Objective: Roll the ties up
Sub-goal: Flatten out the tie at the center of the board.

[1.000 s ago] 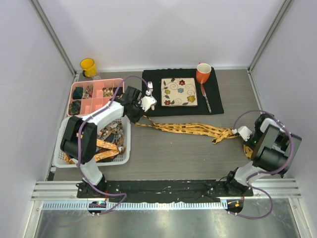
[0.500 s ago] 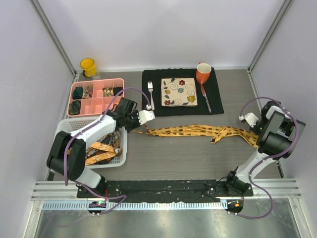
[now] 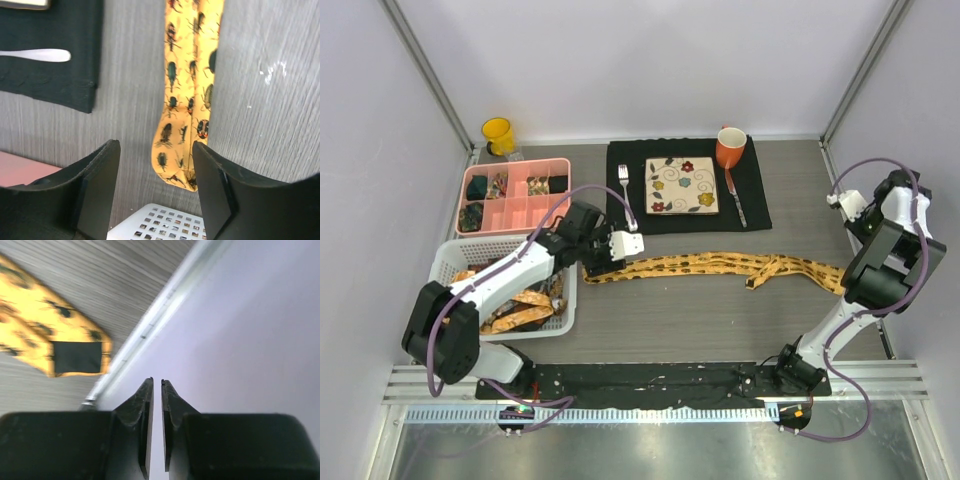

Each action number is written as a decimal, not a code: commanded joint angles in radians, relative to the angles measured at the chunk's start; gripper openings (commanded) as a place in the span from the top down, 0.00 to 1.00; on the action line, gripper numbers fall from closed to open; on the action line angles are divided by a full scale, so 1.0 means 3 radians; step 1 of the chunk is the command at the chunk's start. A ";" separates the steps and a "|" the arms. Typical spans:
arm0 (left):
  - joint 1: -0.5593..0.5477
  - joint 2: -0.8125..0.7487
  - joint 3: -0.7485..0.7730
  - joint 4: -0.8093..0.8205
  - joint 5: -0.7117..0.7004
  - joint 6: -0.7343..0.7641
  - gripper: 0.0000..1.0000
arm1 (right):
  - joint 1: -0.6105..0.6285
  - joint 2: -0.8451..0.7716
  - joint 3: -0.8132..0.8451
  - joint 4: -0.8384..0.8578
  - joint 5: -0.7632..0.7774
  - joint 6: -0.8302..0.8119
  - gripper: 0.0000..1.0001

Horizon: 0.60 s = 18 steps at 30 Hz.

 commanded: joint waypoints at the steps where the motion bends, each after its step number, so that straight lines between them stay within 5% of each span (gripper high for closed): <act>1: 0.0011 -0.0004 0.0240 0.0062 0.0140 -0.0253 0.35 | 0.0045 -0.0251 0.0153 -0.0866 -0.0610 0.0521 0.83; 9: -0.0101 0.0298 0.0511 0.0210 0.0003 -0.0693 0.35 | 0.0336 -0.0354 -0.0450 -0.0551 -0.0944 0.1584 0.85; 18: -0.0101 0.0277 0.0450 0.0155 -0.0018 -0.0704 0.35 | 0.0189 0.0132 -0.0773 0.0212 -0.0198 0.1422 0.89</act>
